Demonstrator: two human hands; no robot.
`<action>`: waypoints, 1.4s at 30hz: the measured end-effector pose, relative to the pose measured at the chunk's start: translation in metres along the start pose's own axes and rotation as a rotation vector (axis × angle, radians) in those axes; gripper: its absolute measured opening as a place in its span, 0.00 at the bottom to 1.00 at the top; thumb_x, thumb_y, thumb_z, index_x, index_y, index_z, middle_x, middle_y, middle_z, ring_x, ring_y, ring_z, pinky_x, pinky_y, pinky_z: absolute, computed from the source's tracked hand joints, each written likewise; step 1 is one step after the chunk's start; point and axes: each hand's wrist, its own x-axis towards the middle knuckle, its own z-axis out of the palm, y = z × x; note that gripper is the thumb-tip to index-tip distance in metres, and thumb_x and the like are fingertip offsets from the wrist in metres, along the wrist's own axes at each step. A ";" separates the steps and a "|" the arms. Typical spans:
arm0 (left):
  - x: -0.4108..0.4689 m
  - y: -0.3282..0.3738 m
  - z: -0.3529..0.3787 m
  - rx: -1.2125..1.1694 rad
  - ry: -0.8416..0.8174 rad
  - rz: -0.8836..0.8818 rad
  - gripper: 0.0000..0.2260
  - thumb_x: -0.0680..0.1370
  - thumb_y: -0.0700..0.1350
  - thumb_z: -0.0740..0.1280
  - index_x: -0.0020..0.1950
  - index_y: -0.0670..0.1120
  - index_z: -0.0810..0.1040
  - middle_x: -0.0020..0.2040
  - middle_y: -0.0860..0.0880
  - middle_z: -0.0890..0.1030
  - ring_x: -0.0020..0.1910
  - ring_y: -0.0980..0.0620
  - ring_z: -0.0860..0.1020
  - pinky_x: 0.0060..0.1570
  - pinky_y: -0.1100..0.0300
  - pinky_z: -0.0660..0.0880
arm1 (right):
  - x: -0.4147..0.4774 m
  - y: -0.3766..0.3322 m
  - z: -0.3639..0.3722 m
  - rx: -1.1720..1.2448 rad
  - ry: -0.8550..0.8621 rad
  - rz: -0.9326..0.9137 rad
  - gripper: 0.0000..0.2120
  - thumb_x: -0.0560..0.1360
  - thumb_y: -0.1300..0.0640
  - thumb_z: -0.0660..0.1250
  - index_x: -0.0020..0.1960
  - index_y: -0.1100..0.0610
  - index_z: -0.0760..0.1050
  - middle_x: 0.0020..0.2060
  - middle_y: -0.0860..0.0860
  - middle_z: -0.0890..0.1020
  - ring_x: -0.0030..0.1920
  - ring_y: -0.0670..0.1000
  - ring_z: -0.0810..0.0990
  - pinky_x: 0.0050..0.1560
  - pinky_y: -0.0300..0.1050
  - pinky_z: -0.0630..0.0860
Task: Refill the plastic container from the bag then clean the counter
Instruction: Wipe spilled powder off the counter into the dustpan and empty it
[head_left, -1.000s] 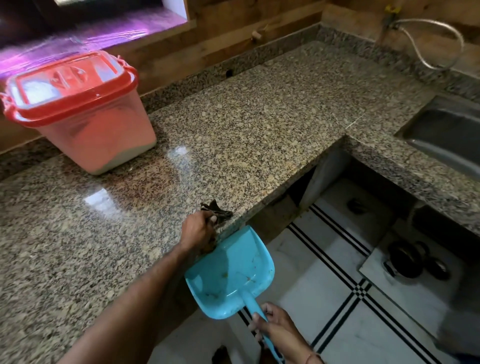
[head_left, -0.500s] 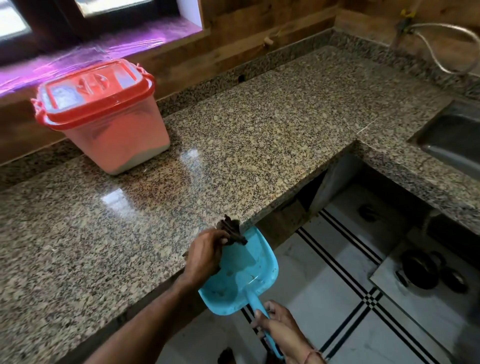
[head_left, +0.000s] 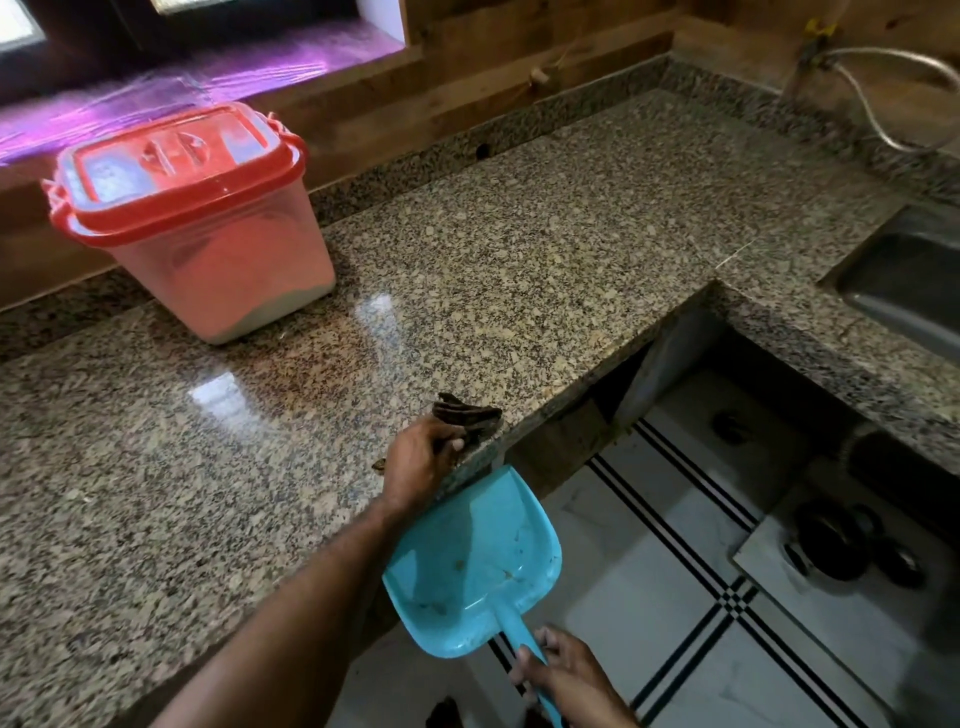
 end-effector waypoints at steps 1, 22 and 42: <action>0.000 0.000 0.003 0.084 -0.011 0.058 0.08 0.81 0.46 0.68 0.57 0.46 0.84 0.54 0.52 0.81 0.44 0.56 0.79 0.42 0.64 0.77 | 0.000 0.000 0.000 -0.007 -0.002 -0.003 0.12 0.80 0.59 0.68 0.56 0.68 0.75 0.44 0.62 0.87 0.35 0.51 0.80 0.37 0.37 0.77; -0.038 0.005 -0.043 -0.073 0.312 -0.192 0.09 0.81 0.38 0.65 0.58 0.42 0.82 0.55 0.45 0.80 0.44 0.54 0.76 0.39 0.63 0.79 | -0.007 -0.024 0.015 0.031 -0.005 -0.001 0.05 0.80 0.63 0.67 0.47 0.62 0.72 0.38 0.59 0.83 0.25 0.43 0.78 0.27 0.35 0.73; -0.109 -0.009 0.006 0.095 0.109 -0.137 0.08 0.78 0.40 0.69 0.53 0.48 0.86 0.48 0.50 0.83 0.45 0.52 0.79 0.44 0.56 0.76 | -0.008 -0.020 0.015 0.006 -0.065 0.068 0.03 0.82 0.61 0.64 0.50 0.61 0.74 0.39 0.57 0.83 0.27 0.46 0.74 0.25 0.35 0.69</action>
